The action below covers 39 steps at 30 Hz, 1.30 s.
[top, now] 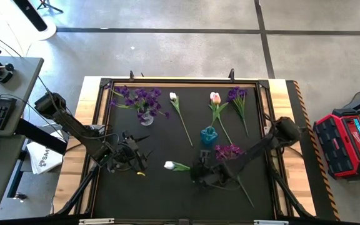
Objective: Sort flowers into vase by color
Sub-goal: Put the bottom white flower into the blue vase
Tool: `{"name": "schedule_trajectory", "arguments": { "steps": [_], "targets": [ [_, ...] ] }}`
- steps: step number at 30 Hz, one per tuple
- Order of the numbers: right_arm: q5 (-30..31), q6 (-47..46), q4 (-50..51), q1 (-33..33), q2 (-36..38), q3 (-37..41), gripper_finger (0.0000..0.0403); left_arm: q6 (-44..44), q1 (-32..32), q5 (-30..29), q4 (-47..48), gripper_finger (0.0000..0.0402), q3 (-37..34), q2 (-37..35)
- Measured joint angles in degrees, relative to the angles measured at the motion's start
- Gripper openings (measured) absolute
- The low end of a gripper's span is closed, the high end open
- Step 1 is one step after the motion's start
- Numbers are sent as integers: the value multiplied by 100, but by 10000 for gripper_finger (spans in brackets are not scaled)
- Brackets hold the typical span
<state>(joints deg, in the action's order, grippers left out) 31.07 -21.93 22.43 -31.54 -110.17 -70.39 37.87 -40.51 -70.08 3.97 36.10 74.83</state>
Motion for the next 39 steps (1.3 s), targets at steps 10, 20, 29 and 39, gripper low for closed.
{"name": "schedule_trajectory", "arguments": {
  "steps": [10, 20, 29, 39],
  "targets": [
    [929, 78, -2543, -501, 1157, 1642, 1, 44, -25, 186, 50, 273, -2, 100],
    [612, 4096, -10524, -411, 2371, 4518, 0, 1, 4, 229, -566, 273, -2, 752],
    [-759, 4922, -11231, 1084, 2972, 4667, 0, 86, 239, 433, -1009, 273, -5, 922],
    [-603, 5196, -11024, 2180, 3528, 4588, 0, -1378, 588, 637, -1846, 273, -4, 796]
  ]
}}
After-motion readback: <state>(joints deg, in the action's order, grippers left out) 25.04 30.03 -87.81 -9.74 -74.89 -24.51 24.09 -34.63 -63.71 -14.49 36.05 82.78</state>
